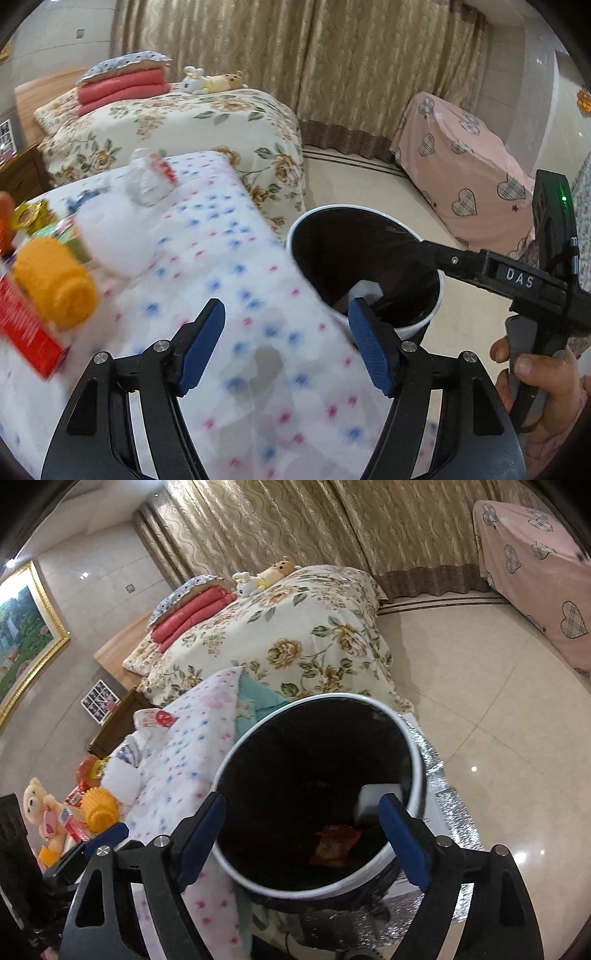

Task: Collect trash
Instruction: 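Move both open tools back over the bed, then grasp the pink-orange snack bag with the left tool while the right tool grasps the red juice carton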

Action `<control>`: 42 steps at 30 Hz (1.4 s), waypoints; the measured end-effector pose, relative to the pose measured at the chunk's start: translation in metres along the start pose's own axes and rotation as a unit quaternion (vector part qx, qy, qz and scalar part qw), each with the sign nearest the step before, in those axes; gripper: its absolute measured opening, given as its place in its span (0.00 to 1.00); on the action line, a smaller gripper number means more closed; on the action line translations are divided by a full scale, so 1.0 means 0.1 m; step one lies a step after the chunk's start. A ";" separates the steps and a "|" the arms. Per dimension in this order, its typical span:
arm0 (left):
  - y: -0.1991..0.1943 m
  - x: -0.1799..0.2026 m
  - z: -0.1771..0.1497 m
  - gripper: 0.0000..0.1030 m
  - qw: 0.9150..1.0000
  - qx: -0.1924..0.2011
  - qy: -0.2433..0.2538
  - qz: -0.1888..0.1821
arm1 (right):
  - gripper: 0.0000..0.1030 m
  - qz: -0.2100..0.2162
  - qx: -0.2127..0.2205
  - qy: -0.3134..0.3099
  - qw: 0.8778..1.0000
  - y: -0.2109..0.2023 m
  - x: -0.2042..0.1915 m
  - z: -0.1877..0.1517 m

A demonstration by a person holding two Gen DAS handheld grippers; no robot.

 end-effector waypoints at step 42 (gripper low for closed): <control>-1.04 -2.01 -1.12 0.78 0.963 0.016 -0.176 0.205 | 0.90 0.126 -0.095 -0.154 0.975 0.41 -1.79 -1.04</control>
Point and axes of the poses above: each gripper's, at about its wrist camera, not at the fingertips, and y roughly the way its jaws point, x to its right, z to its top, the point moved 1 cm from there along y, roughly the way its jaws point, and after that the axes turned 4 degrees about y, right-handed, at the moved point
